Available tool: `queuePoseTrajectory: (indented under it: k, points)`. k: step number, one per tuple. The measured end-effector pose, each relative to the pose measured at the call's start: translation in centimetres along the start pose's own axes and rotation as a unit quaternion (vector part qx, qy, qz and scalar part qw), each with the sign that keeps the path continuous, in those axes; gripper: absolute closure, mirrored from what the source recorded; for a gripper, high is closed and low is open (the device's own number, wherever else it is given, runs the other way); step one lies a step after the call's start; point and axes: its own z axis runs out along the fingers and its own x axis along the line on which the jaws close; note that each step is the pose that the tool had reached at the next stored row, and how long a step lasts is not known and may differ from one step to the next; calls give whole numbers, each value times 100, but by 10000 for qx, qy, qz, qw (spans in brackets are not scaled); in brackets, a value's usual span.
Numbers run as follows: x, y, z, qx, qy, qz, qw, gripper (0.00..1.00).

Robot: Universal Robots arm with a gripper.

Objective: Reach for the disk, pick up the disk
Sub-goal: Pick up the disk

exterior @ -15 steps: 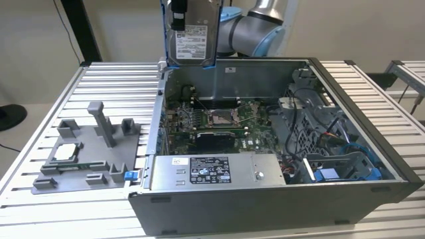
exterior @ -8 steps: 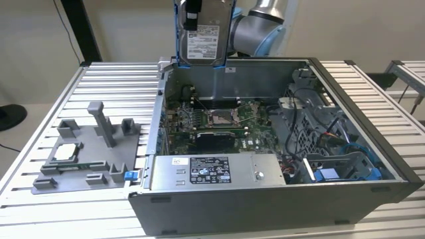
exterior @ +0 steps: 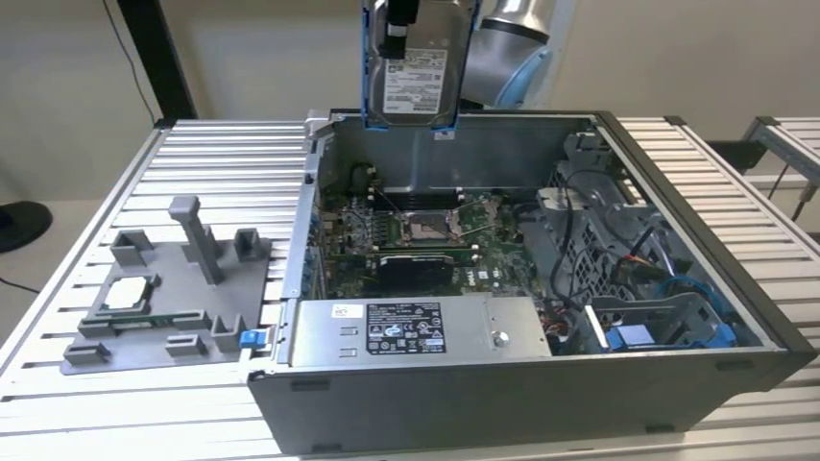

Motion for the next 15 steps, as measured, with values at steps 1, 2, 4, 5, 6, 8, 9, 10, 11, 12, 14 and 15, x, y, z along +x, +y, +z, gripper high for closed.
queuePoseTrajectory:
  k: [1,2,4,5,6,8,9,10,11,12,14,15]
  points:
    - [0,-32,-2,-1,0,0,10000,100]
    - [1,-61,-4,-3,0,1,10000,100]
    - [1,-126,-9,-8,0,0,10000,100]
    - [2,-158,-12,-10,0,1,10000,100]
    - [2,-188,-14,-11,0,1,10000,100]
    - [3,-252,-18,-15,0,0,10000,100]
    - [3,-283,-21,-17,0,1,10000,100]
    - [4,-315,-23,-19,0,0,10000,100]
    - [4,-346,-26,-21,0,0,10000,100]
    - [4,-377,-28,-23,0,1,10000,100]
    - [5,-475,-35,-29,0,0,10000,100]
    - [6,-507,-37,-31,0,1,10000,100]
